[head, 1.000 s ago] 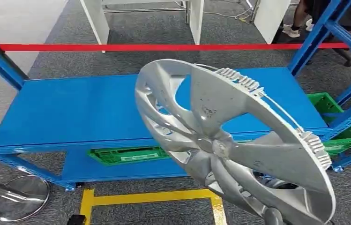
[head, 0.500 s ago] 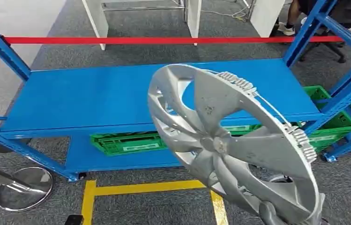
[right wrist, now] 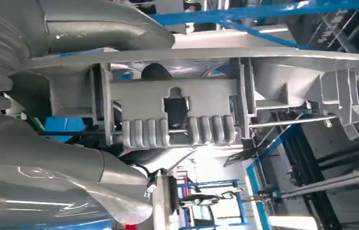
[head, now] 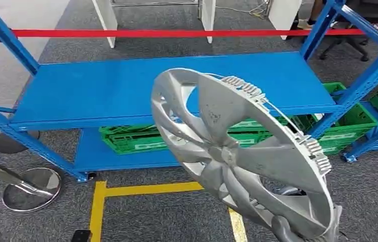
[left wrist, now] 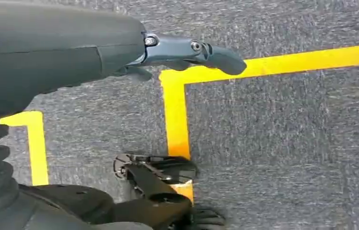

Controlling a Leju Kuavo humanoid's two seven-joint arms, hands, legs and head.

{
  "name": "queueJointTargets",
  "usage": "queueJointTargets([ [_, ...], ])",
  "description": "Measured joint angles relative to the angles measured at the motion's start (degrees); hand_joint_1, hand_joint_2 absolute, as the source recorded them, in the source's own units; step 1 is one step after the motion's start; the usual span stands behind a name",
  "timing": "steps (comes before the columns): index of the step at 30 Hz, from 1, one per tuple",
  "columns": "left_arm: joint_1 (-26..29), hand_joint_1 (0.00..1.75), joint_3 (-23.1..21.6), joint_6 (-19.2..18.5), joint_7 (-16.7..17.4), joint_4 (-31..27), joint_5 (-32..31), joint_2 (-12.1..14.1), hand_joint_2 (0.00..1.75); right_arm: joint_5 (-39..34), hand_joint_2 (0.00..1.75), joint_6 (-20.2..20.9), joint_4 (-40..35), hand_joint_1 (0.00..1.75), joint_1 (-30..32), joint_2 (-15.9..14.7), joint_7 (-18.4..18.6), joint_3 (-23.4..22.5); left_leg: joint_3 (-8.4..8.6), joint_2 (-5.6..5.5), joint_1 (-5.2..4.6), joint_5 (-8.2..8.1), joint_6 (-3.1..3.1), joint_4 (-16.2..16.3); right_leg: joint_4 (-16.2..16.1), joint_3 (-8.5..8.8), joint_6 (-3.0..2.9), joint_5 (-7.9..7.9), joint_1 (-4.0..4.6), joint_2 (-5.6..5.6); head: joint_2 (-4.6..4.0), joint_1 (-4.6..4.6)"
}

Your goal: Take the parts from the cabinet and place them on the table.

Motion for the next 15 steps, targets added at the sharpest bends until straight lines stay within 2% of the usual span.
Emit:
queueJointTargets([
  [1,0.02,0.00,0.52,-0.42,-0.26,0.00,0.81,0.02,1.75,0.00,1.75,-0.26,0.07,1.75,-0.31,-0.30,0.00,0.41,-0.43,0.02,-0.10,0.52,0.42,0.08,-0.27,-0.08,0.46,0.68,-0.04,0.05,0.00,0.09],
  [2,0.08,0.00,0.94,-0.72,-0.59,0.00,1.38,0.02,1.75,-0.07,1.75,-0.42,0.09,1.75,-0.44,-0.59,0.00,0.74,-0.98,0.23,0.30,1.33,0.97,-0.43,-0.16,-0.45,0.94,0.52,-0.03,0.15,0.00,0.09],
  [3,0.01,0.00,1.48,-1.17,-1.09,0.00,1.72,0.04,1.75,-0.22,1.75,-0.41,0.20,1.75,-0.50,-1.00,0.00,0.96,-1.45,0.57,0.33,1.86,1.46,-0.39,0.58,-0.80,1.15,-1.55,-0.12,0.18,0.00,0.13],
  [4,-0.06,0.00,1.81,-1.68,-1.64,0.00,2.01,0.29,1.75,-0.42,1.75,-0.39,0.31,1.75,-0.73,-1.36,0.00,1.25,-2.29,0.60,0.26,2.41,2.04,-0.39,3.09,-1.85,1.29,-5.12,-0.11,0.20,0.00,0.42],
  [6,-0.19,0.00,2.32,-2.76,-2.78,-0.02,2.27,0.63,1.75,-0.66,1.75,-0.28,0.68,1.75,-1.50,-1.92,0.02,1.73,-3.89,0.70,-0.01,3.72,2.24,-0.25,11.77,-3.70,1.50,-11.37,-0.11,0.21,0.00,0.44],
  [7,-0.24,0.00,2.73,-3.08,-3.32,0.00,2.27,0.77,1.75,-0.72,1.75,-0.20,0.92,1.75,-1.74,-2.23,0.02,1.97,-4.94,0.77,-0.19,4.42,2.26,-0.10,15.78,-4.24,1.54,-12.56,-0.10,0.22,0.00,0.46],
  [8,-0.27,0.00,3.01,-3.47,-3.69,0.00,2.38,0.89,1.75,-0.83,1.75,-0.13,1.11,1.75,-1.93,-2.44,0.02,2.14,-5.87,0.86,-0.32,5.00,2.26,0.06,17.47,-3.92,1.50,-11.66,-0.09,0.22,0.00,0.42],
  [9,-0.28,0.00,3.08,-3.73,-4.19,-0.02,2.56,0.94,1.75,-0.90,1.75,-0.09,1.35,1.75,-2.22,-2.64,0.02,2.29,-6.76,0.94,-0.41,5.48,2.25,0.28,16.99,-2.60,1.35,-9.54,-0.05,0.20,0.00,0.44],
  [10,-0.34,0.00,3.23,-4.00,-4.69,0.00,2.73,0.98,1.75,-0.92,1.75,-0.04,1.59,1.75,-2.51,-2.82,0.02,2.38,-7.65,0.97,-0.51,5.96,2.22,0.55,14.31,-0.15,1.14,-6.90,-0.02,0.21,0.00,0.44],
  [11,-0.46,0.00,3.41,-4.22,-5.05,-0.02,2.82,1.01,1.75,-0.96,1.75,0.04,1.79,1.75,-2.74,-2.95,0.02,2.45,-8.19,0.96,-0.56,6.36,2.13,0.74,9.53,3.36,0.79,-5.16,0.02,0.22,0.00,0.44],
  [12,-0.59,0.00,3.52,-4.48,-5.53,-0.02,2.88,1.03,1.75,-1.05,1.75,0.17,1.97,1.75,-3.01,-3.10,0.04,2.58,-8.63,0.92,-0.58,6.79,1.98,0.94,3.78,7.25,0.40,-5.09,0.11,0.23,0.00,0.44],
  [13,-0.78,0.00,3.65,-4.66,-5.88,-0.02,2.88,1.07,1.75,-1.14,1.75,0.35,2.03,1.75,-3.37,-3.19,0.04,2.75,-9.15,0.93,-0.94,7.20,1.72,1.24,-1.37,10.67,0.26,-6.64,0.34,0.20,0.00,0.44],
  [14,-0.84,0.00,3.87,-4.92,-6.12,-0.02,2.95,1.14,1.75,-1.20,1.75,0.61,2.05,1.75,-3.55,-3.23,0.04,2.80,-9.37,0.90,-0.84,7.97,1.48,1.30,-3.83,11.57,0.21,-7.54,0.32,0.18,0.00,0.26],
  [15,-1.05,0.00,4.09,-5.42,-6.45,-0.02,3.06,1.18,1.75,-1.33,1.75,0.90,2.23,1.75,-3.67,-3.28,0.02,2.84,-9.66,0.92,-0.65,8.61,1.27,1.14,-3.79,10.62,0.15,-7.34,0.62,0.27,0.00,0.39],
])
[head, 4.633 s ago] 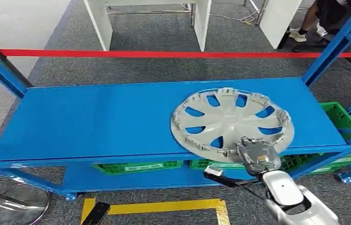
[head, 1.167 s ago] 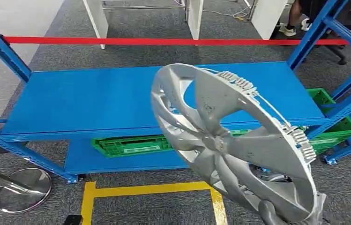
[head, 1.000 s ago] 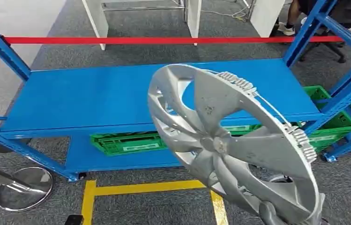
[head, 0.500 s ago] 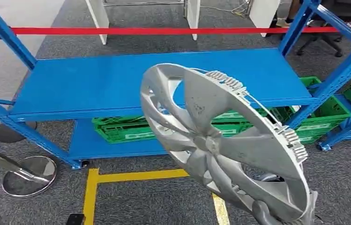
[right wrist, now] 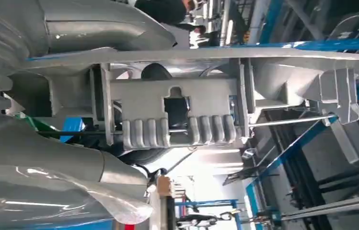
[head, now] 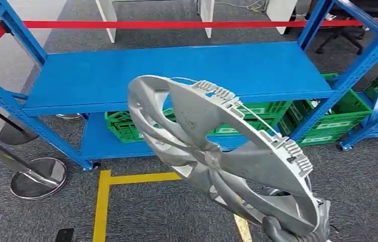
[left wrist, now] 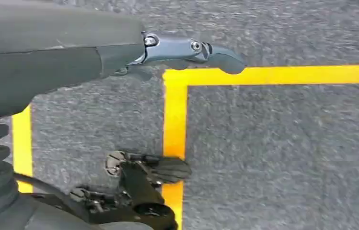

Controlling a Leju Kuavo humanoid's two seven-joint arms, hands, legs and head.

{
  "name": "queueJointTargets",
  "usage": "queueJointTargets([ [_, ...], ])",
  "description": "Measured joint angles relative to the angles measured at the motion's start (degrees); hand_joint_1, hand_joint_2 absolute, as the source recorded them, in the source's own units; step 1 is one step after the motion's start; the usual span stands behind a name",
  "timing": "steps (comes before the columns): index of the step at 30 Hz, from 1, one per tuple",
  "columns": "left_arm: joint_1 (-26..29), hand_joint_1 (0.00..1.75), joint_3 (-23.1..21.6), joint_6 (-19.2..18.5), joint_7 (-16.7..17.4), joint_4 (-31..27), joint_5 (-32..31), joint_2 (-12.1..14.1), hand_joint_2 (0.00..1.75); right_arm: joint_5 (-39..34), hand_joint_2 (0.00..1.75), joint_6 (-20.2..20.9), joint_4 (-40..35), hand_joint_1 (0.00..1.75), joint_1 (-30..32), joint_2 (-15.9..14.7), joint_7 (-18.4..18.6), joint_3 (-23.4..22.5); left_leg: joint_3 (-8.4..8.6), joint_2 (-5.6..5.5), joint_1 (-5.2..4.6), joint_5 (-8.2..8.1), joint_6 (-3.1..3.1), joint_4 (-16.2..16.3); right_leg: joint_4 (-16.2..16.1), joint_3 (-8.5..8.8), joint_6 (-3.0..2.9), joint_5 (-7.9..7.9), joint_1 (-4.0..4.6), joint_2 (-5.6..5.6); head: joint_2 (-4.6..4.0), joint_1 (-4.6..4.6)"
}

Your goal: Take the parts from the cabinet and place them on the table.

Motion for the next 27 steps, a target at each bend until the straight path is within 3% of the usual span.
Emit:
queueJointTargets([
  [1,-0.19,0.00,0.20,-0.65,-0.26,0.00,0.00,0.11,1.75,-0.17,1.75,0.24,0.09,1.75,-0.09,-0.02,-0.04,0.00,-0.24,0.01,0.24,0.59,-0.28,-0.42,0.12,0.31,-0.18,0.44,0.17,0.02,0.00,0.02],
  [2,-0.16,0.00,0.31,-1.42,-0.68,0.00,0.02,0.18,1.75,-0.22,1.75,0.46,0.20,1.75,-0.26,-0.04,-0.04,0.02,-0.46,-0.09,-0.01,1.15,-0.67,-0.55,-0.29,-0.60,-0.31,1.27,0.05,-0.04,0.00,-0.02],
  [3,-0.28,0.00,0.35,-2.52,-1.31,0.00,0.13,0.53,1.75,-0.24,1.75,0.72,0.33,1.75,-0.59,-0.04,0.00,0.02,-1.20,-0.54,0.15,-0.37,-0.89,0.01,-1.33,-0.20,-0.60,1.46,-0.51,-0.43,-0.02,0.31],
  [4,-0.31,0.00,0.37,-3.97,-2.14,0.00,0.17,0.50,1.75,-0.26,1.75,1.07,0.59,1.75,-0.76,-0.11,-0.02,0.00,-2.24,-0.69,0.24,-4.09,-1.28,2.52,-0.89,-1.18,-1.57,2.07,-0.55,-0.18,0.00,-0.20],
  [5,-0.36,0.00,0.37,-4.54,-2.29,0.02,0.15,0.54,1.75,-0.26,1.75,1.37,0.70,1.75,-0.82,-0.11,-0.02,0.02,-3.19,-0.70,0.52,-7.47,-1.63,6.40,-0.54,-1.92,-1.81,2.37,-0.58,-0.27,0.00,-0.65],
  [6,-0.40,0.00,0.37,-4.72,-2.27,0.00,0.13,0.55,1.75,-0.26,1.75,1.68,0.79,1.75,-0.85,-0.11,-0.04,0.00,-4.09,-0.69,0.75,-10.32,-1.89,10.84,-0.08,-2.69,-1.94,2.69,-0.55,-0.36,0.00,-0.52],
  [7,-0.42,0.00,0.37,-4.81,-1.88,0.00,0.13,0.55,1.75,-0.22,1.75,1.96,0.94,1.75,-0.88,-0.11,-0.02,-0.04,-4.70,-0.69,0.90,-11.97,-2.18,15.22,0.42,-3.52,-1.92,2.90,-0.55,-0.52,0.00,-0.50],
  [8,-0.42,0.00,0.39,-4.98,-1.57,0.00,0.13,0.59,1.75,-0.17,1.75,2.16,1.11,1.75,-0.90,-0.11,-0.02,-0.07,-4.63,-0.69,1.06,-11.70,-2.40,17.78,1.07,-4.43,-1.89,3.08,-0.57,-0.57,0.00,-0.50],
  [9,-0.41,0.00,0.39,-5.13,-1.33,0.00,0.07,0.70,1.75,-0.15,1.75,2.25,1.27,1.75,-0.89,-0.11,0.00,-0.07,-3.67,-0.69,1.27,-10.05,-2.60,17.80,1.78,-5.32,-1.80,3.20,-0.64,-0.59,0.00,-0.57],
  [11,-0.40,0.00,0.39,-5.33,-0.72,0.00,-0.02,0.85,1.75,-0.11,1.75,2.36,1.33,1.75,-0.91,-0.11,0.00,-0.09,1.15,-0.69,1.64,-5.77,-2.84,11.56,3.28,-7.12,-1.57,3.35,-0.83,-0.54,0.00,-0.53],
  [12,-0.39,0.00,0.41,-5.46,-0.30,0.00,-0.04,0.92,1.75,-0.09,1.75,2.40,1.33,1.75,-0.91,-0.11,0.00,-0.11,4.52,-0.73,1.83,-5.27,-2.89,6.36,3.94,-7.78,-1.38,3.41,-0.92,-0.49,0.00,-0.57],
  [13,-0.42,0.00,0.41,-5.64,0.29,0.00,-0.11,0.92,1.75,-0.02,1.75,2.42,1.33,1.75,-0.92,-0.11,-0.02,-0.13,6.55,-0.99,1.53,-7.56,-2.86,3.28,4.25,-8.40,-1.01,3.55,-0.67,-0.45,0.00,-0.57],
  [14,-0.28,0.00,0.41,-5.66,0.97,0.02,-0.22,0.94,1.75,0.07,1.75,2.47,1.33,1.75,-1.00,-0.11,0.00,-0.15,7.23,-1.08,1.44,-7.95,-2.35,1.26,4.47,-8.67,-0.62,3.81,-0.58,-0.37,0.00,-0.48],
  [16,-0.06,0.00,0.50,-5.09,3.68,0.02,-0.68,1.03,1.75,0.05,1.75,2.88,1.38,1.75,-1.06,-0.11,-0.02,-0.18,6.63,-1.09,1.30,-8.08,-2.03,1.03,4.46,-9.23,0.33,4.68,-0.67,-0.32,0.00,-0.53],
  [17,0.16,0.00,0.55,-4.61,5.08,0.02,-1.01,1.05,1.75,0.04,1.75,3.06,1.42,1.75,-1.12,-0.11,-0.02,-0.17,6.39,-1.05,1.33,-7.75,-1.51,0.89,4.45,-9.36,0.67,4.95,-0.66,-0.30,0.00,-0.46],
  [18,0.38,0.00,0.52,-3.73,6.74,0.02,-1.60,1.05,1.75,0.02,1.75,3.30,1.51,1.75,-1.17,-0.11,0.00,-0.18,6.28,-0.81,1.74,-7.21,-0.71,0.50,4.84,-9.77,0.86,4.18,-0.85,-0.19,0.00,-0.55],
  [20,0.45,0.00,0.50,-1.04,12.14,0.02,-3.10,1.13,1.75,-0.11,1.75,4.08,1.92,1.75,-1.52,-0.11,-0.02,-0.18,5.39,-0.69,1.61,-6.51,0.29,0.57,9.78,-11.94,1.17,-0.23,-0.79,-0.08,0.00,-0.16],
  [22,0.58,0.00,0.46,1.17,17.13,0.02,-4.70,1.33,1.75,-0.13,1.75,4.92,2.54,1.75,-2.15,-0.11,0.00,-0.11,4.25,-0.52,1.34,-5.67,0.53,0.68,19.11,-15.15,1.49,-4.81,-0.85,-0.09,0.00,-0.24],
  [23,0.64,0.00,0.33,1.97,19.86,0.02,-5.64,1.42,1.75,-0.11,1.75,5.31,3.03,1.75,-2.54,-0.11,0.00,-0.09,3.77,-0.48,1.22,-5.35,0.50,0.76,21.37,-15.64,1.52,-5.43,-0.83,-0.09,0.00,-0.17],
  [24,0.72,0.00,0.15,2.47,21.78,0.02,-6.69,1.51,1.75,0.00,1.75,5.53,3.50,1.75,-2.93,-0.11,0.00,-0.07,3.36,-0.46,1.16,-5.08,0.47,0.87,20.79,-14.68,1.47,-4.75,-0.82,-0.10,0.00,-0.22],
  [25,0.83,0.00,-0.09,2.91,23.04,0.02,-7.76,1.55,1.75,0.13,1.75,5.77,3.96,1.75,-3.32,-0.11,0.02,-0.04,3.04,-0.47,1.11,-4.85,0.42,0.98,17.32,-12.17,1.29,-2.84,-0.82,-0.09,0.00,-0.20],
  [27,0.86,0.00,-0.65,3.37,23.80,0.02,-8.88,1.57,1.75,0.18,1.75,6.03,4.55,1.75,-4.12,-0.11,0.04,0.00,2.72,-0.56,1.09,-4.54,0.12,1.16,7.12,-5.74,0.81,1.08,-0.80,-0.11,0.00,-0.18],
])
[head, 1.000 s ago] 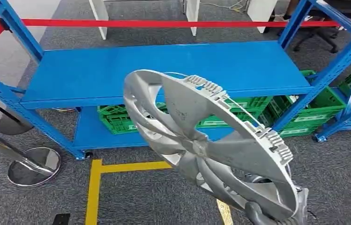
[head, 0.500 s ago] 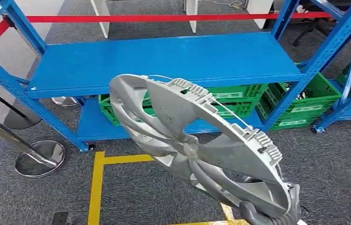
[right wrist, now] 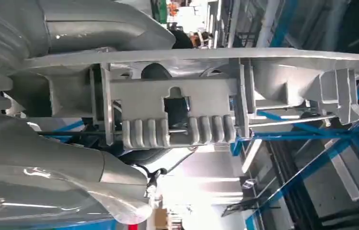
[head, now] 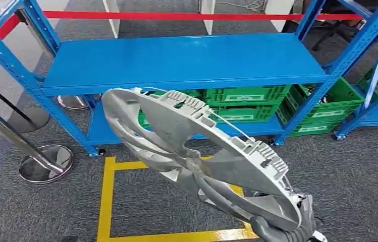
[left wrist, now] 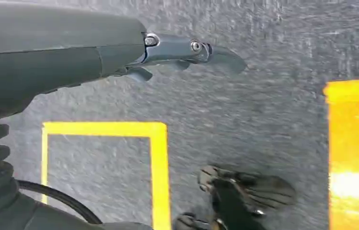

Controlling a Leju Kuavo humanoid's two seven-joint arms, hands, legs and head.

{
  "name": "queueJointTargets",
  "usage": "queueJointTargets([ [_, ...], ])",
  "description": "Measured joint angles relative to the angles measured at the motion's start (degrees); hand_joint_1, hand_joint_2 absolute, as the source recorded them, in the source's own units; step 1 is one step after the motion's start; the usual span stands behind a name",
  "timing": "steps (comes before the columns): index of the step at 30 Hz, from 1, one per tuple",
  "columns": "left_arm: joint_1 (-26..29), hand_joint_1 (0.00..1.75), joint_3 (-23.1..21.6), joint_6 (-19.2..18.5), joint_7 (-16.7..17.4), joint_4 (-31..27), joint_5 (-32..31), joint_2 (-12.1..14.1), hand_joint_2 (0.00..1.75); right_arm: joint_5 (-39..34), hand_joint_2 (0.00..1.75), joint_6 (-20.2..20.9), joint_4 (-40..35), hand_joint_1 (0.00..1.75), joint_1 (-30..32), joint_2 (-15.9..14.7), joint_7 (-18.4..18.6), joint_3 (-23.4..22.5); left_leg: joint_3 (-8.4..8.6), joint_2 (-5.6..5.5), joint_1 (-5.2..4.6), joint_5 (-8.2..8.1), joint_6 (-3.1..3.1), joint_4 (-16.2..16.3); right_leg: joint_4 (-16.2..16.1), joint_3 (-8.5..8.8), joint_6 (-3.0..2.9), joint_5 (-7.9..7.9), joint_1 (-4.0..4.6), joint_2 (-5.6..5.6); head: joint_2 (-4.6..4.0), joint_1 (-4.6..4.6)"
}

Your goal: Take the parts from the cabinet and place them on the table.

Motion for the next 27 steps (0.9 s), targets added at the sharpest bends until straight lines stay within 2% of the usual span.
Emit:
queueJointTargets([
  [1,0.03,0.00,-0.37,0.24,0.11,0.00,-0.28,0.04,1.75,0.00,1.75,0.24,0.41,1.75,-0.64,0.00,-0.02,0.09,-0.11,-0.01,-0.07,0.22,-0.34,0.06,-3.70,1.96,-0.34,-0.92,0.13,-0.03,0.00,-0.02],
  [2,-0.01,0.00,-0.59,0.35,0.11,0.00,-0.41,0.13,1.75,-0.02,1.75,0.39,0.63,1.75,-1.03,0.00,-0.04,0.28,-0.48,-0.01,-0.41,0.37,-0.59,0.51,-4.72,2.48,-0.53,-0.63,0.27,0.04,0.00,-0.07],
  [5,0.00,0.00,-0.66,0.39,0.06,0.00,-0.50,0.15,1.75,-0.13,1.75,0.74,1.37,1.75,-1.39,0.00,-0.07,0.48,-0.83,0.03,-0.22,1.34,-1.75,0.18,-4.03,1.78,-1.35,-0.07,0.48,0.18,0.00,-0.11],
  [6,0.06,0.00,-0.68,0.41,0.04,0.00,-0.50,0.31,1.75,-0.11,1.75,0.83,1.62,1.75,-1.53,0.00,-0.04,0.50,-0.97,-0.12,-0.16,0.88,-2.14,0.42,-4.59,1.57,-2.02,0.68,-0.03,-0.02,0.00,-0.04],
  [7,0.13,0.00,-0.68,0.48,-0.04,0.00,-0.48,0.35,1.75,-0.07,1.75,0.94,1.88,1.75,-1.74,0.00,-0.04,0.55,-1.45,-0.16,-0.11,-0.54,-2.51,1.41,-4.59,1.35,-2.49,0.98,-0.02,-0.09,0.00,-0.20],
  [8,0.18,0.00,-0.68,0.50,-0.04,0.00,-0.32,0.31,1.75,-0.07,1.75,1.03,2.03,1.75,-1.90,0.02,-0.04,0.63,-2.66,-0.17,-0.06,-3.14,-2.78,4.57,-4.58,0.92,-2.87,1.26,-0.01,-0.15,0.00,-0.46],
  [10,0.24,0.00,-0.68,0.52,-0.09,0.00,-0.11,0.24,1.75,-0.02,1.75,1.07,2.45,1.75,-2.01,0.02,-0.07,0.81,-6.23,-0.17,0.10,-8.22,-3.20,14.64,-4.46,0.05,-3.02,1.84,0.16,-0.27,0.00,-0.52],
  [11,0.32,0.00,-0.66,0.52,-0.17,0.00,-0.06,0.22,1.75,0.02,1.75,1.07,2.71,1.75,-2.04,0.00,-0.04,0.81,-7.02,-0.17,0.11,-9.20,-3.28,17.59,-4.39,-0.29,-3.00,2.05,0.21,-0.31,0.00,-0.57],
  [12,0.39,0.00,-0.66,0.52,-0.22,0.00,0.02,0.22,1.75,0.02,1.75,1.07,2.93,1.75,-2.05,0.00,-0.04,0.81,-6.61,-0.17,0.11,-8.85,-3.31,17.69,-4.30,-0.57,-2.95,2.22,0.22,-0.31,0.00,-0.52],
  [13,0.44,0.00,-0.66,0.54,-0.22,0.00,0.18,0.24,1.75,0.04,1.75,1.07,3.15,1.75,-2.06,0.00,-0.04,0.81,-4.87,-0.16,0.11,-7.23,-3.23,15.29,-4.15,-0.81,-2.91,2.34,0.22,-0.28,0.00,-0.59],
  [15,0.43,0.00,-0.66,0.57,-0.26,0.00,0.35,0.22,1.75,0.02,1.75,1.09,3.43,1.75,-2.23,0.00,-0.04,0.83,1.13,-0.17,0.12,-2.46,-2.85,4.80,-3.80,-1.06,-2.73,2.47,0.22,-0.20,0.00,-0.59],
  [16,0.41,0.00,-0.66,0.59,-0.31,0.00,0.40,0.22,1.75,0.07,1.75,1.09,3.47,1.75,-2.35,0.02,-0.04,0.83,3.32,-0.25,0.10,-2.07,-2.45,0.42,-3.66,-1.19,-2.55,2.54,0.22,-0.21,0.00,-0.55],
  [17,0.37,0.00,-0.66,0.59,-0.37,0.00,0.44,0.17,1.75,0.11,1.75,1.09,3.56,1.75,-2.48,0.00,-0.04,0.83,3.68,-0.27,-0.09,-2.23,-2.22,-0.70,-3.20,-1.59,-2.21,2.62,0.72,-0.17,0.00,-0.55],
  [20,0.54,0.00,-0.66,0.59,-0.53,0.00,0.61,0.07,1.75,0.39,1.75,1.20,3.87,1.75,-2.59,0.00,-0.06,0.90,2.87,-0.26,-0.34,-1.92,-1.19,-0.36,-3.49,-2.15,-1.03,3.43,0.47,-0.17,0.00,-0.48],
  [21,0.65,0.00,-0.64,0.59,-0.57,0.00,0.66,-0.13,1.75,0.44,1.75,1.22,3.91,1.75,-2.60,0.00,-0.04,0.90,2.76,-0.21,-0.05,-1.43,-0.56,-0.97,-3.46,-2.25,-0.73,3.54,0.59,-0.15,0.00,-0.48],
  [22,0.65,0.00,-0.64,0.61,-0.59,0.00,0.75,-0.29,1.75,0.48,1.75,1.25,3.93,1.75,-2.56,0.00,-0.04,0.90,2.71,-0.05,0.19,-1.02,-0.10,-1.15,-2.87,-3.07,-0.58,2.54,0.45,0.04,0.00,-0.53],
  [23,0.63,0.00,-0.61,0.70,-0.68,0.00,0.83,-0.28,1.75,0.48,1.75,1.27,4.00,1.75,-2.68,0.00,-0.04,0.90,2.31,-0.01,0.18,-0.67,0.30,-1.16,-0.32,-4.13,-0.24,0.09,0.46,0.03,0.00,-0.22],
  [24,0.58,0.00,-0.61,0.72,-0.74,0.00,0.94,-0.31,1.75,0.46,1.75,1.38,4.08,1.75,-2.85,0.00,-0.07,0.92,1.92,0.02,0.13,-0.42,0.61,-1.14,4.08,-5.75,-0.06,-2.70,0.29,0.07,0.00,-0.13],
  [25,0.60,0.00,-0.61,0.70,-0.77,0.00,0.99,-0.42,1.75,0.44,1.75,1.40,4.24,1.75,-2.90,0.00,-0.07,0.90,1.56,0.06,0.06,-0.15,0.60,-1.11,8.74,-7.48,0.15,-5.08,0.24,0.06,0.00,-0.20],
  [26,0.62,0.00,-0.61,0.70,-0.81,0.00,1.07,-0.48,1.75,0.46,1.75,1.42,4.39,1.75,-2.87,0.00,-0.07,0.90,1.16,0.08,0.02,0.09,0.60,-1.05,12.31,-8.77,0.25,-6.46,0.24,0.06,0.00,-0.15],
  [27,0.65,0.00,-0.59,0.70,-0.81,0.00,1.12,-0.50,1.75,0.46,1.75,1.44,4.61,1.75,-2.83,0.00,-0.05,0.90,0.80,0.13,0.01,0.40,0.56,-0.91,13.61,-8.96,0.31,-6.53,0.24,0.06,0.00,-0.15],
])
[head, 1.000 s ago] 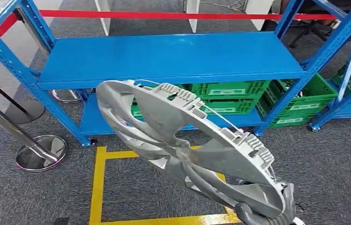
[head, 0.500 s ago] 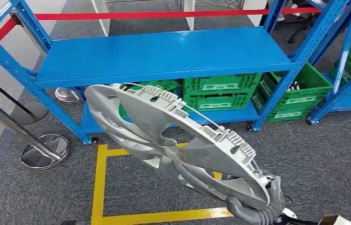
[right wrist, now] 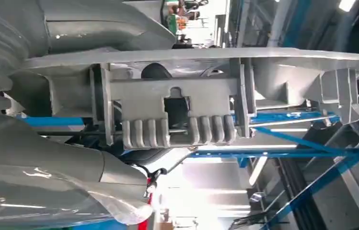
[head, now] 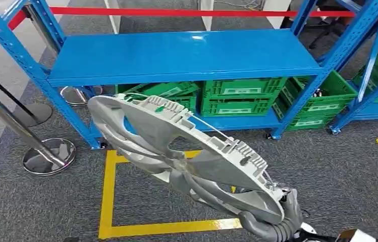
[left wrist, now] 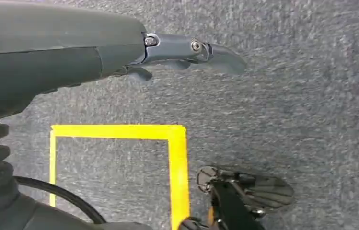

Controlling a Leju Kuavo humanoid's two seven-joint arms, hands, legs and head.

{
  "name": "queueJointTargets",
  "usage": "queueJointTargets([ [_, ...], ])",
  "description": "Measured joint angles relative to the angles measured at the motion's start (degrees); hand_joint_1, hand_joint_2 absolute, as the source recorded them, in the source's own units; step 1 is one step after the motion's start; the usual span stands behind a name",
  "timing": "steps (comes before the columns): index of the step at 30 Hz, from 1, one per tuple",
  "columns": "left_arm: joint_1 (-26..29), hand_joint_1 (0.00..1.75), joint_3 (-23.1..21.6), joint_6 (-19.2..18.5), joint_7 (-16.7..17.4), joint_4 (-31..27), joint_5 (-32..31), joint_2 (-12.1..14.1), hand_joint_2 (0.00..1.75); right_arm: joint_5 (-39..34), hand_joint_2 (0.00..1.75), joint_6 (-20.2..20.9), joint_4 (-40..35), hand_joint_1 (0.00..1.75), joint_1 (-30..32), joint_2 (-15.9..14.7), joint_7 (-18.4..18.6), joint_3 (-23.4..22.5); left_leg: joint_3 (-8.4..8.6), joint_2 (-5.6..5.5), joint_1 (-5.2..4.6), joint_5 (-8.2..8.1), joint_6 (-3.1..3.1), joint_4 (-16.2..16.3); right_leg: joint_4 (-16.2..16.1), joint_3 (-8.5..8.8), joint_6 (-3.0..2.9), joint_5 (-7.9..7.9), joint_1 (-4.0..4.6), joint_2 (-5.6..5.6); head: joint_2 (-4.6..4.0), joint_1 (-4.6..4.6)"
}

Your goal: Take the parts from the cabinet and place them on the table.

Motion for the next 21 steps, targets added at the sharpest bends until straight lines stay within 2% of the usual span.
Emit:
queueJointTargets([
  [1,0.03,0.00,0.00,0.00,-0.02,0.00,0.02,-0.09,1.75,0.00,1.75,0.00,0.15,1.75,-0.02,0.00,0.00,0.00,-0.38,0.00,0.00,0.21,-0.05,0.18,-1.60,1.32,-0.04,1.23,0.00,-0.01,0.00,-0.02],
  [3,0.06,0.00,0.02,-0.20,-0.48,0.00,0.15,-0.22,1.75,-0.04,1.75,0.00,0.24,1.75,-0.11,0.00,0.00,-0.02,-0.93,-0.04,0.03,0.39,-0.25,0.57,-10.43,6.73,-0.26,5.39,-0.02,-0.03,0.00,0.02],
  [4,0.06,0.00,0.07,-0.28,-0.85,0.00,0.24,-0.28,1.75,-0.11,1.75,0.04,0.24,1.75,-0.31,0.00,0.00,0.00,-1.13,-0.08,0.02,0.49,-0.42,0.87,-15.64,9.85,-0.45,6.97,-0.04,-0.04,0.00,0.02],
  [5,0.04,0.00,0.09,-0.33,-1.12,0.00,0.35,-0.28,1.75,-0.15,1.75,0.11,0.29,1.75,-0.57,0.00,0.00,0.00,-1.53,-0.09,-0.48,0.55,-0.71,1.25,-17.37,10.58,-0.47,6.29,0.11,-0.03,0.00,0.02],
  [8,0.06,0.00,0.15,-0.33,-1.49,0.00,0.50,-0.39,1.75,-0.26,1.75,0.22,0.28,1.75,-0.53,0.00,-0.04,0.00,-2.39,-0.07,-0.41,1.65,-1.79,1.49,-16.84,9.86,-1.32,7.00,0.24,0.23,0.00,-0.09],
  [9,0.17,0.00,0.17,-0.33,-1.49,0.00,0.55,-0.39,1.75,-0.26,1.75,0.22,0.28,1.75,-0.55,0.00,-0.02,0.00,-2.54,-0.12,-0.44,1.92,-2.15,1.57,-17.00,9.52,-1.90,7.57,0.15,0.11,0.00,-0.13],
  [10,0.21,0.00,0.17,-0.31,-1.51,0.00,0.55,-0.35,1.75,-0.28,1.75,0.22,0.31,1.75,-0.65,0.00,-0.02,0.00,-2.83,-0.21,-0.25,0.66,-2.44,2.10,-17.16,8.98,-2.55,8.15,-0.16,-0.21,0.00,-0.02],
  [11,0.23,0.00,0.17,-0.31,-1.53,0.00,0.55,-0.35,1.75,-0.31,1.75,0.26,0.31,1.75,-0.70,0.02,-0.02,0.02,-3.63,-0.21,-0.24,-2.20,-2.82,4.11,-17.15,8.46,-2.95,8.53,-0.12,-0.19,0.00,-0.35],
  [13,0.27,0.00,0.17,-0.52,-1.68,0.00,0.55,-0.35,1.75,-0.31,1.75,0.28,0.31,1.75,-0.69,0.02,-0.04,0.09,-6.09,-0.22,-0.09,-8.28,-3.27,12.72,-17.04,7.02,-3.35,9.74,0.03,-0.32,0.00,-0.48],
  [14,0.29,0.00,0.17,-0.92,-2.01,0.00,0.52,-0.39,1.75,-0.31,1.75,0.26,0.35,1.75,-0.69,0.02,-0.02,0.09,-6.86,-0.22,-0.09,-10.29,-3.36,16.47,-17.00,6.22,-3.46,10.30,0.13,-0.37,0.00,-0.55],
  [15,0.30,0.00,0.17,-1.23,-2.43,0.02,0.39,-0.46,1.75,-0.31,1.75,0.24,0.46,1.75,-0.68,0.02,-0.02,0.09,-6.65,-0.22,-0.09,-11.05,-3.34,18.18,-16.95,5.43,-3.46,10.86,0.26,-0.39,0.00,-0.55],
  [16,0.28,0.00,0.17,-1.44,-2.84,0.00,0.35,-0.48,1.75,-0.31,1.75,0.24,0.53,1.75,-0.68,0.02,-0.02,0.09,-5.09,-0.22,-0.10,-10.41,-3.21,17.20,-16.90,4.59,-3.46,11.47,0.37,-0.38,0.00,-0.53],
  [17,0.25,0.00,0.15,-1.51,-3.02,0.02,0.24,-0.48,1.75,-0.31,1.75,0.24,0.57,1.75,-0.68,0.02,-0.02,0.09,-2.33,-0.22,-0.12,-8.93,-2.92,13.58,-16.90,3.88,-3.40,12.05,0.48,-0.35,0.00,-0.57],
  [19,0.13,0.00,0.15,-1.53,-3.43,0.00,0.20,-0.46,1.75,-0.28,1.75,0.22,0.57,1.75,-0.70,0.02,-0.02,0.09,5.17,-0.25,-0.36,-5.73,-2.00,2.43,-16.90,2.75,-3.18,13.23,0.60,-0.17,0.00,-0.57],
  [20,-0.07,0.00,0.15,-1.53,-3.54,0.00,0.20,-0.41,1.75,-0.28,1.75,0.22,0.57,1.75,-0.71,0.02,-0.04,0.09,7.79,-0.32,-0.61,-5.95,-1.42,-1.61,-16.82,2.51,-2.98,13.73,0.60,-0.20,0.00,-0.53],
  [21,-0.20,0.00,0.15,-1.53,-3.58,0.00,0.20,-0.44,1.75,-0.26,1.75,0.15,0.59,1.75,-0.70,0.02,0.00,0.09,7.44,-0.26,-0.82,-5.35,-1.46,-1.89,-16.80,2.20,-2.61,14.32,0.85,-0.21,0.00,-0.37],
])
